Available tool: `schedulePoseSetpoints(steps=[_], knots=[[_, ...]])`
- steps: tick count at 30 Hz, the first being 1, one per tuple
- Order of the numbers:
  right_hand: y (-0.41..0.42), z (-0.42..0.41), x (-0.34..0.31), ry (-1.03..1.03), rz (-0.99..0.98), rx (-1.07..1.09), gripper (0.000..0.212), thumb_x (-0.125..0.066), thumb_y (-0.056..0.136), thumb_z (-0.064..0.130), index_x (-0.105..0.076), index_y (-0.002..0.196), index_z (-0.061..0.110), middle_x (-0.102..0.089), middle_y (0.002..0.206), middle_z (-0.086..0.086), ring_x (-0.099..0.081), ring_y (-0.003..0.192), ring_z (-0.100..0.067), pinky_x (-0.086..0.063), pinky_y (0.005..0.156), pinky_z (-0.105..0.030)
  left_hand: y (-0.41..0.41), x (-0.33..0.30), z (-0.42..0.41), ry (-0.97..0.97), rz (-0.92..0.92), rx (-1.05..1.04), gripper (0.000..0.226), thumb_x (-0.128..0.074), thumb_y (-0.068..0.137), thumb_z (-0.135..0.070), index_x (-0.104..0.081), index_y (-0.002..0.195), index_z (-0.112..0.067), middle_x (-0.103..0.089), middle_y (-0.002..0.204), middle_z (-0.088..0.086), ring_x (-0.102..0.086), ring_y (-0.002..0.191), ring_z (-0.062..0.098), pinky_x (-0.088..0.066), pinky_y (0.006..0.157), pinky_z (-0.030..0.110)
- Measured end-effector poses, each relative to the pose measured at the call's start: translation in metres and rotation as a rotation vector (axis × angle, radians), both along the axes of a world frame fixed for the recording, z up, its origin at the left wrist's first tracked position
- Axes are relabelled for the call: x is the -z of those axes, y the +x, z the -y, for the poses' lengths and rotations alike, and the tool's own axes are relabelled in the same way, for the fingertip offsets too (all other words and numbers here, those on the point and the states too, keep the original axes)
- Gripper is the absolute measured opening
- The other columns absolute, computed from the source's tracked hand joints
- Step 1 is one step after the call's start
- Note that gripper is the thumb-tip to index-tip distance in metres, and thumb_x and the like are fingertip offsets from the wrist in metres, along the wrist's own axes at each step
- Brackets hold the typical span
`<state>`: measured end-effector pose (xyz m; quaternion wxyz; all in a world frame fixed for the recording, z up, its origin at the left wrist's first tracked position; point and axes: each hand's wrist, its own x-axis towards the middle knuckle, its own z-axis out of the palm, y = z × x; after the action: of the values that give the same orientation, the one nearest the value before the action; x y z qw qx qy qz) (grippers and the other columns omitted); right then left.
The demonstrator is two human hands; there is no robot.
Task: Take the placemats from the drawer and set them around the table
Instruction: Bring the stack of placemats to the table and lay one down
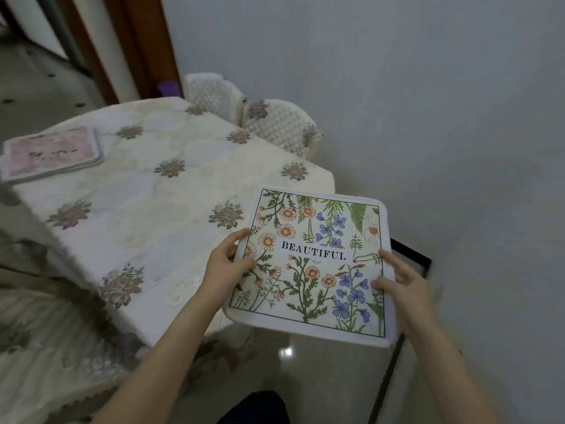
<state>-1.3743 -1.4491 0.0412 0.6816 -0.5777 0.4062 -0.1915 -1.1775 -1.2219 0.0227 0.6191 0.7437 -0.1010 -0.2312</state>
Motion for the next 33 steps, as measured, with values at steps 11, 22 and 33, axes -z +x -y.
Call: schedulePoseSetpoints(steps=[11, 22, 33], knots=[[0.190, 0.115, 0.036, 0.016, -0.037, -0.333, 0.062, -0.059, 0.079, -0.018, -0.060, 0.129, 0.018, -0.075, 0.093, 0.004, -0.074, 0.083, -0.022, -0.060, 0.062, -0.034, 0.093, 0.048, 0.060, -0.044, -0.044, -0.370, 0.058, -0.066, 0.079, 0.007, -0.058, 0.123, -0.029, -0.071, 0.098, 0.002, -0.070, 0.080, 0.016, -0.055, 0.057, 0.021], [0.331, 0.178, 0.064, -0.006, -0.153, -0.679, 0.060, -0.059, 0.077, -0.018, -0.065, 0.121, 0.023, -0.077, 0.085, -0.002, -0.074, 0.075, -0.021, -0.059, 0.059, -0.029, 0.122, 0.077, 0.107, -0.021, -0.163, -0.706, 0.061, -0.067, 0.079, 0.006, -0.055, 0.130, -0.024, -0.072, 0.096, 0.000, -0.070, 0.084, 0.017, -0.056, 0.066, 0.027], [0.404, 0.230, 0.116, 0.021, -0.227, -0.955, 0.060, -0.060, 0.077, -0.018, -0.065, 0.122, 0.022, -0.076, 0.076, 0.003, -0.072, 0.072, -0.020, -0.061, 0.063, -0.030, 0.112, 0.108, 0.176, 0.025, -0.219, -1.005, 0.058, -0.064, 0.081, 0.009, -0.056, 0.125, -0.029, -0.069, 0.100, 0.006, -0.069, 0.085, 0.019, -0.056, 0.058, 0.025]])
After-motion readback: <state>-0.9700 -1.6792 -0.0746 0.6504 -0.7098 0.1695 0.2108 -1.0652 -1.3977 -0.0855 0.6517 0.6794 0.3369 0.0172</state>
